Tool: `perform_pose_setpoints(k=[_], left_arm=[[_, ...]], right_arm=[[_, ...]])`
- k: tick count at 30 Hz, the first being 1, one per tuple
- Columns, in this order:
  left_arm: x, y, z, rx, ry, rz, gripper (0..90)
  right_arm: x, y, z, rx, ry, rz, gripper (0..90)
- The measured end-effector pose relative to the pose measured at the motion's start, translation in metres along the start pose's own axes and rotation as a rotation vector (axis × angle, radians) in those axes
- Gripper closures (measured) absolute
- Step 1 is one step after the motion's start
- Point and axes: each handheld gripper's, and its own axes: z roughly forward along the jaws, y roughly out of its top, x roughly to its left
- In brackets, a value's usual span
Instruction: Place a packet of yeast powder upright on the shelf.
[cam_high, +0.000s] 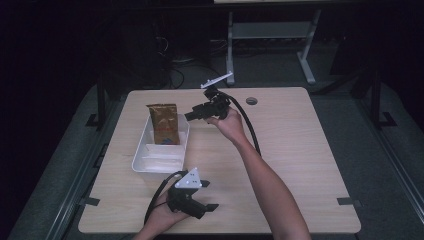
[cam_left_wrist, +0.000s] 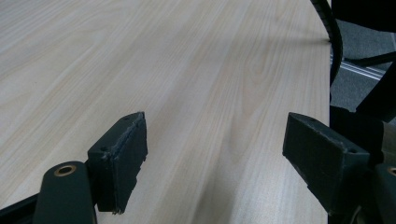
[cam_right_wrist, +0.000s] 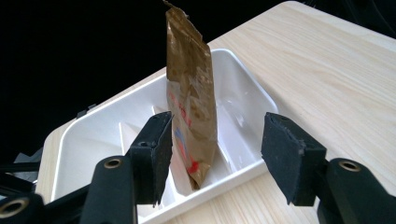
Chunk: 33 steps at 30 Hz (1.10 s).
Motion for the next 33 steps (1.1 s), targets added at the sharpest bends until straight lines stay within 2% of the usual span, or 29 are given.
perform_pose_setpoints(k=[5, 15, 21, 27, 33], left_arm=[[-0.001, 0.001, 0.001, 0.001, -0.001, 0.003, 21.5], [0.002, 0.001, 0.002, 0.000, -0.006, -0.006, 21.2], [0.003, 0.000, 0.003, 0.001, -0.004, -0.009, 21.1], [0.004, 0.000, 0.003, 0.002, 0.001, -0.018, 20.7], [0.005, 0.001, 0.003, 0.005, 0.003, -0.014, 20.6]], right_arm=[[0.001, -0.006, -0.013, -0.015, -0.007, -0.002, 40.9], [0.004, -0.014, -0.031, -0.008, -0.016, -0.023, 40.0], [0.003, -0.024, -0.038, -0.011, -0.014, -0.012, 39.1], [-0.002, -0.034, -0.048, -0.043, -0.013, 0.005, 38.4], [-0.004, -0.045, -0.059, -0.035, -0.026, 0.007, 37.3]])
